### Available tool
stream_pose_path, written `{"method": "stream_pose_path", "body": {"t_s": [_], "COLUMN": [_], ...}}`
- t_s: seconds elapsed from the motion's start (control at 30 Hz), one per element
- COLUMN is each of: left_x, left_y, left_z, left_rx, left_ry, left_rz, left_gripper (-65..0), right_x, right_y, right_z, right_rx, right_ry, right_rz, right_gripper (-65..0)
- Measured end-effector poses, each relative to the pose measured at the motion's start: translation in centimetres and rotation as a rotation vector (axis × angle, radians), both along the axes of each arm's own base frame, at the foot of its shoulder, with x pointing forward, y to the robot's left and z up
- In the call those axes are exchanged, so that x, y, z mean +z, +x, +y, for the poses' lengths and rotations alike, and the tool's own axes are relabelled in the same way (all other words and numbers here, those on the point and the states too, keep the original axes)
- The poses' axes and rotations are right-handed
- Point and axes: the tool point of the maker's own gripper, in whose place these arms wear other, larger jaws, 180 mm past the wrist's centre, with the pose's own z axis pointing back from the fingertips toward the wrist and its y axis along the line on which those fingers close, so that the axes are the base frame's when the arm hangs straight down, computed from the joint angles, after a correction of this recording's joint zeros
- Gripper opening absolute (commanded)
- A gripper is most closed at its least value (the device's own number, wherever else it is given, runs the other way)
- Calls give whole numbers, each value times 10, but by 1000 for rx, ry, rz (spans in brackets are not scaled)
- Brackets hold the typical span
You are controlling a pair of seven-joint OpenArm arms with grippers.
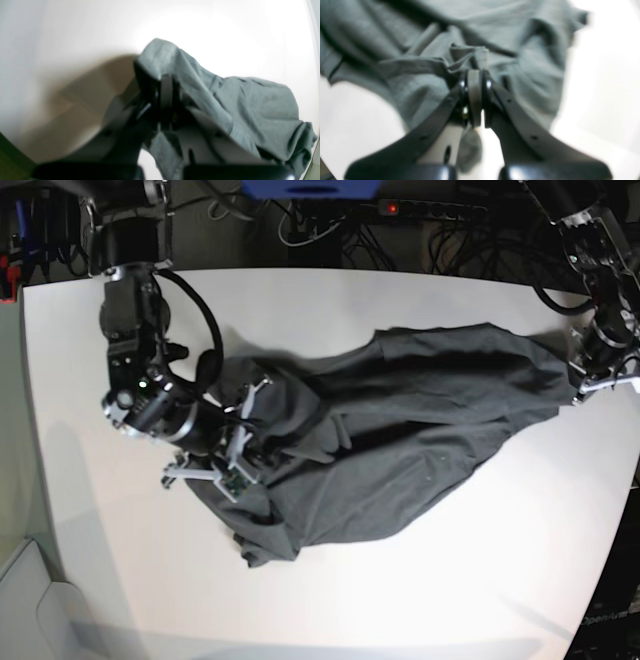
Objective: Layout the t-shirt on the table in an organized manner, then fold the t-shirt properly
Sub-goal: 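Grasp the bunched shirt fabric with the right gripper and pull it outward, then grasp the shirt edge with the right gripper and pull it outward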
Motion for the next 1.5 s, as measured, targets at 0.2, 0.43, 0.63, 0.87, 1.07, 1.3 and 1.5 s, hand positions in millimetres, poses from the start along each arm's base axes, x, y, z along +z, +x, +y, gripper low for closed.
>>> {"method": "stream_pose_path", "body": {"t_s": [0.2,0.43,0.63,0.87,1.07,1.3,1.5], "left_x": [-2,2,18,18,19,13,14], "left_y": [-2,-1,1,2,3,-4,-5], "left_z": [0,0,-5,-9,-9,-9,-9], "left_rx": [0,-3,-16,-20,-22,-22,-25], "left_ry": [0,7,33,25,27,25,29], "left_rz": [5,-2,-39,-44,-47,-26,-26], "left_gripper": [-645,-645,-645,-638,-427,-219,-219], "right_x": [24,68,77,0,-22,-22,-46], "right_y": [14,32,48,8,-5,-7,2], "right_z": [-86,-167,-184,-137,-53,-13,-5], "right_rx": [-248,-450,-509,-445,-206,-122,-134], "right_ry": [5,-9,18,-10,-18,-16,43], "right_rz": [-69,-185,-180,80,131,136,193], "right_gripper": [-635,-635,-634,-635,-619,-399,-295]}}
